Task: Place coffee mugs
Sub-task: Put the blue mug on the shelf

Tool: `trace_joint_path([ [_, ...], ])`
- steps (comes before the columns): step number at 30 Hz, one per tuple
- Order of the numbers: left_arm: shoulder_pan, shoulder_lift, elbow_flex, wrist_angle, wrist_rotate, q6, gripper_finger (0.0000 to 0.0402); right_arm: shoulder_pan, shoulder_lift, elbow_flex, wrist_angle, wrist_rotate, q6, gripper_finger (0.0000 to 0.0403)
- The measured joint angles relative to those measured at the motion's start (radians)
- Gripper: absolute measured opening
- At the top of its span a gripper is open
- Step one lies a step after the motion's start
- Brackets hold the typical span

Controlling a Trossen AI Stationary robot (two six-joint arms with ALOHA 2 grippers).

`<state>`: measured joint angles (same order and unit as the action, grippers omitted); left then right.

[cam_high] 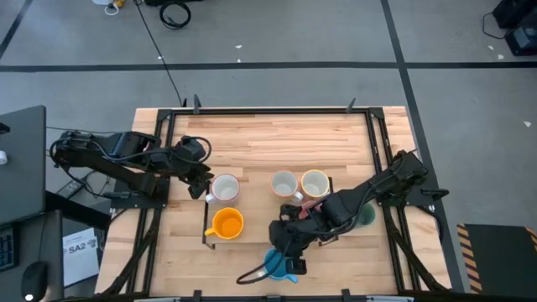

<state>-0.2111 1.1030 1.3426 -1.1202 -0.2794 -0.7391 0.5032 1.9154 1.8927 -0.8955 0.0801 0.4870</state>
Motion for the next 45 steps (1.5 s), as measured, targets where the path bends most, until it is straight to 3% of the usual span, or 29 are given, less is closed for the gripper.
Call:
trace_joint_path([
  [14, 0.000, 0.000, 0.000, 0.000, 0.001, -0.008, 0.0130, -0.010, 0.026, 0.000, 0.004, -0.021, -0.122, 0.0118],
  [45, 0.000, 0.000, 0.000, 0.001, 0.001, -0.008, 0.0130, -0.007, 0.104, 0.000, -0.028, -0.029, -0.132, 0.0107],
])
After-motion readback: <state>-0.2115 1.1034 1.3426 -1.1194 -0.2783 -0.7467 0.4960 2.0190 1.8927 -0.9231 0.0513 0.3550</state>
